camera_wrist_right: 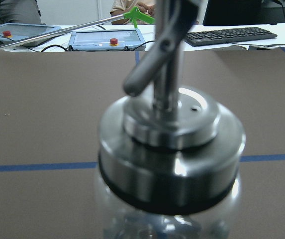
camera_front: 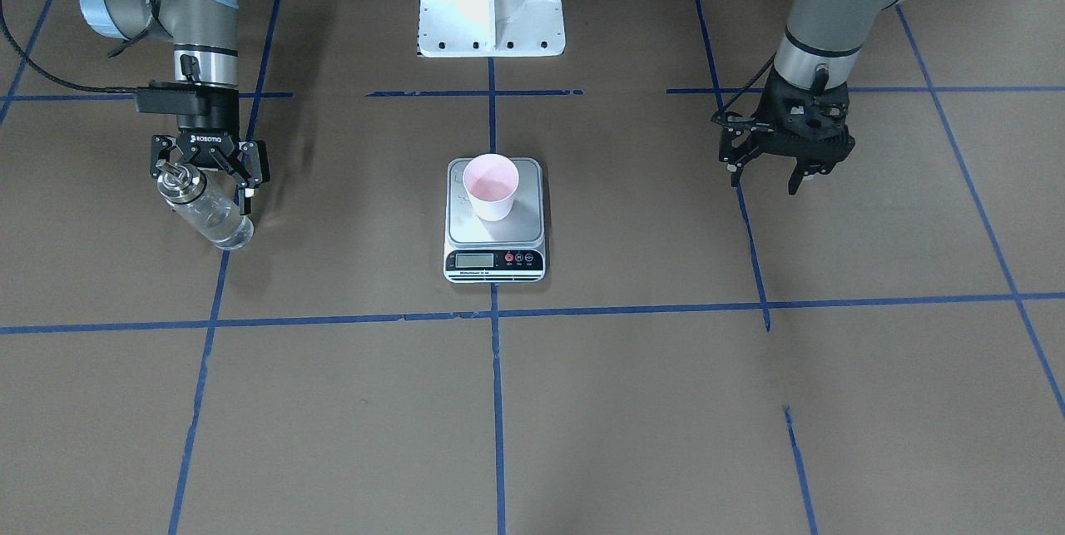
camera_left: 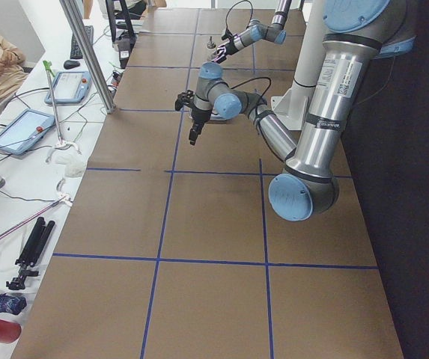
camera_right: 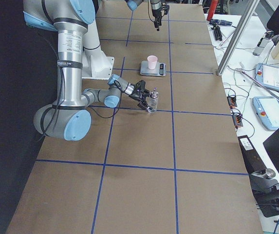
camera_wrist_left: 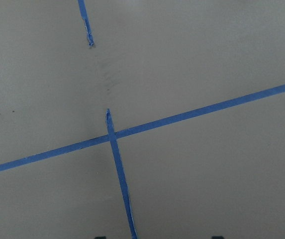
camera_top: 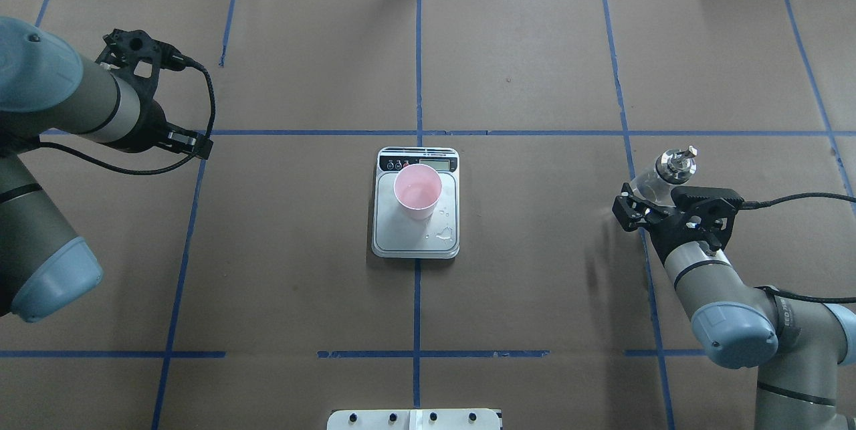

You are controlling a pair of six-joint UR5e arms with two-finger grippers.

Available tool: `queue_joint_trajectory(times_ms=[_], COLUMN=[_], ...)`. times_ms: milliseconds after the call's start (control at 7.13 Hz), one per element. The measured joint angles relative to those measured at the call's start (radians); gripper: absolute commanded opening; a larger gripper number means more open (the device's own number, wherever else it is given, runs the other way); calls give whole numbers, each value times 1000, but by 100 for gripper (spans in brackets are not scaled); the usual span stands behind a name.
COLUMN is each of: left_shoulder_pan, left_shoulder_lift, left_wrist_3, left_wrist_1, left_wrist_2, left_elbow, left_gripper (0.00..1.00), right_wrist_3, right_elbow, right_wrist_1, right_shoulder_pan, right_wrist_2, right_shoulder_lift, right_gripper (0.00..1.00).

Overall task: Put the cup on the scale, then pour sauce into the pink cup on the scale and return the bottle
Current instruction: 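Lift the glass bottle with the right gripper and move it toward the scale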

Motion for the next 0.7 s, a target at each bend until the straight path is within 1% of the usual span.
queue_joint_trajectory(times_ms=[281, 421, 561, 701], left_shoulder_pan=[0, 0, 0, 0], left_shoulder_lift=[0, 0, 0, 0], left_wrist_3=[0, 0, 0, 0], left_wrist_1=[0, 1, 1, 1], left_wrist_2=[0, 0, 0, 0], left_elbow=[0, -1, -1, -1], left_gripper=[77, 77, 77, 77], right_wrist_3=[-12, -21, -27, -30], right_elbow=[-94, -124, -137, -142], right_wrist_1=[143, 188, 206, 212], right_shoulder_pan=[-6, -11, -17, -26], right_wrist_2=[-36, -55, -74, -93], right_shoulder_lift=[2, 4, 4, 5], right_gripper=[95, 93, 91, 85])
